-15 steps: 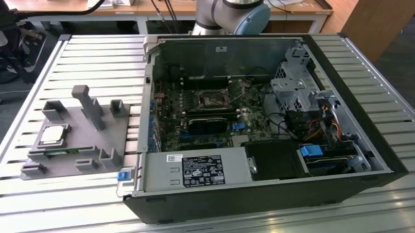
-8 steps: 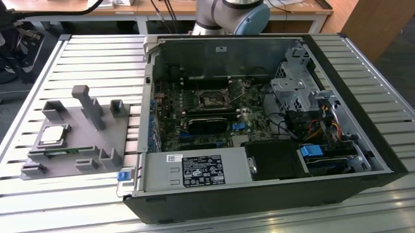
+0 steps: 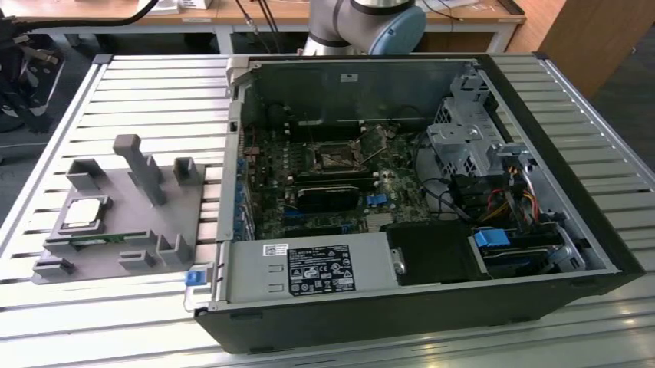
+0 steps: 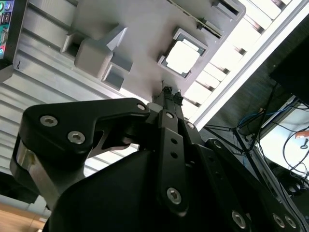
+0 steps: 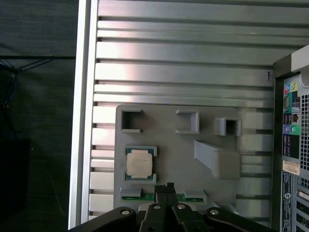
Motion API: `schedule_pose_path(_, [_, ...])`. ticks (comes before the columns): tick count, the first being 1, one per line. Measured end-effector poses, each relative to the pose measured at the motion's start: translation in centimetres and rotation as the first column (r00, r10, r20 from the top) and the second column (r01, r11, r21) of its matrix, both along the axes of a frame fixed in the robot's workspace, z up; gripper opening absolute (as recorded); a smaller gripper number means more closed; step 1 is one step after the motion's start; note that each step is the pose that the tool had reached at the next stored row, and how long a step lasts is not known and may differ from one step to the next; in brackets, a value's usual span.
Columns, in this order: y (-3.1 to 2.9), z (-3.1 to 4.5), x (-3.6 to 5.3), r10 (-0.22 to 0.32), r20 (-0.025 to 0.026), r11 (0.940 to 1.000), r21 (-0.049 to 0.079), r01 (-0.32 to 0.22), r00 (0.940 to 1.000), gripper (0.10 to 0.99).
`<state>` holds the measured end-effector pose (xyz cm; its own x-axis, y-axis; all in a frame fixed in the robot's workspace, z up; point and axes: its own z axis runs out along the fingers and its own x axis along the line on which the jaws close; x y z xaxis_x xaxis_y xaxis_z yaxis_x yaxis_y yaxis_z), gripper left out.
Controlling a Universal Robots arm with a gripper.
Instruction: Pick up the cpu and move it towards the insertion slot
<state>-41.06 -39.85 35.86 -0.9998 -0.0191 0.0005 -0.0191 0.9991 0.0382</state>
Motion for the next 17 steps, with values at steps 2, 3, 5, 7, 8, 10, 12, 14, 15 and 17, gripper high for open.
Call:
schedule_pose_path(2, [0.0,-0.08,-0.21,0.0,0.0,1.0,0.0,0.0,1.0,0.106])
schedule_pose_path(3, [0.0,-0.12,-0.3,0.0,0.0,1.0,0.0,0.0,1.0,0.106])
schedule_pose_path(5, [0.0,-0.2,-0.49,0.0,0.0001,1.0,0.0,0.0,1.0,0.106])
schedule_pose_path(7, [0.0,-0.26,-0.69,0.0,-0.0001,1.0,0.0,0.0,1.0,0.106])
schedule_pose_path(8, [0.0,-0.3,-0.76,0.0,0.0,1.0,0.0,0.0,1.0,0.106])
schedule_pose_path(10, [0.0,-0.37,-0.87,0.0,0.0,1.0,0.0,0.0,1.0,0.106])
schedule_pose_path(12, [0.0,-0.43,-0.92,0.0,0.0001,1.0,0.0,0.0,1.0,0.106])
schedule_pose_path(14, [0.0,-0.48,-0.94,0.0,-0.0003,1.0,0.0,0.0,1.0,0.106])
schedule_pose_path(15, [0.0,-0.54,-0.94,0.0,-0.0002,1.0,0.0,0.0,1.0,0.106])
schedule_pose_path(17, [0.0,-0.69,-0.96,0.0,-0.0004,1.0,0.0,0.0,1.0,0.106])
